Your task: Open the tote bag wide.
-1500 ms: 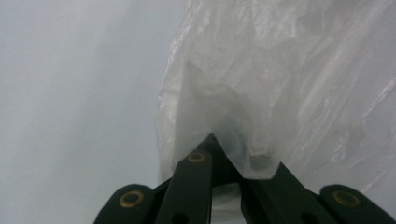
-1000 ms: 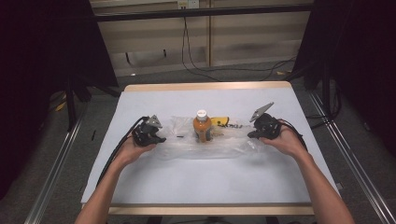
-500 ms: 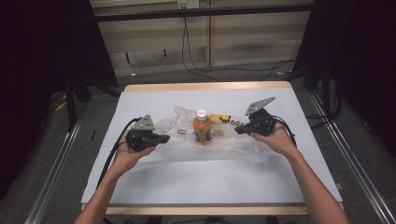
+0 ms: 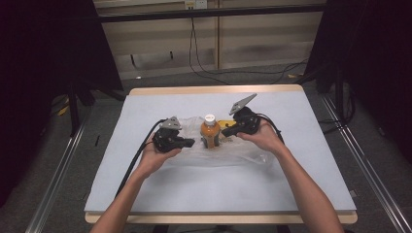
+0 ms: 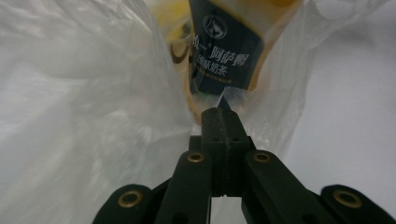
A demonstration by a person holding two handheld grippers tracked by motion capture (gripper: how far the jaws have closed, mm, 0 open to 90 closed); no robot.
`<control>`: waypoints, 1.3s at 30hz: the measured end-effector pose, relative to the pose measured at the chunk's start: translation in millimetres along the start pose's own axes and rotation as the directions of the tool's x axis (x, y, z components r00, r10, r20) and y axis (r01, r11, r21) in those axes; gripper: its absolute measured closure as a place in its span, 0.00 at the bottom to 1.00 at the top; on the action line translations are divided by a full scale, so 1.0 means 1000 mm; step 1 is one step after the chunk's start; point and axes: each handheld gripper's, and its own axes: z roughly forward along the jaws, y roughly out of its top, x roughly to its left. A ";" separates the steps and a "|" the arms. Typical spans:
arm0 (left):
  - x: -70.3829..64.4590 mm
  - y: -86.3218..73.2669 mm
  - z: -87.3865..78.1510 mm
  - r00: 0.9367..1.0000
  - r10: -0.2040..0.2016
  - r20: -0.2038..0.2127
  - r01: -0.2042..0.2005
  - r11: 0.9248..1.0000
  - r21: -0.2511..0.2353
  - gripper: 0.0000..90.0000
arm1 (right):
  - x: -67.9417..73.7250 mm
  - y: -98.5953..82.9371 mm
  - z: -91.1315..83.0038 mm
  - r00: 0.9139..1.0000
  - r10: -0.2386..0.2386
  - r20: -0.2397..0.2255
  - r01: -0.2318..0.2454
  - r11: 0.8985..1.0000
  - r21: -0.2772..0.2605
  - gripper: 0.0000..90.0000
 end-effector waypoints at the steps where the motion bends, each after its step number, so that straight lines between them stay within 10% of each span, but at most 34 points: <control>1: -0.001 0.000 0.005 1.000 -0.006 0.004 0.006 1.000 0.013 1.00 | -0.001 -0.001 0.007 1.000 0.006 0.000 -0.006 1.000 0.015 1.00; 19: -0.046 -0.014 0.035 0.988 0.090 0.125 -0.103 0.989 0.104 1.00 | -0.041 0.018 0.071 0.991 0.126 0.049 -0.131 0.985 0.115 1.00; 30: -0.082 -0.020 0.027 0.965 0.175 0.197 -0.203 0.970 0.135 1.00 | -0.064 0.039 0.085 0.967 0.210 0.141 -0.228 0.966 0.122 1.00; 39: -0.086 -0.027 0.025 0.962 0.157 0.223 -0.183 0.978 0.101 1.00 | -0.070 0.040 0.086 0.951 0.255 0.175 -0.276 0.956 0.104 1.00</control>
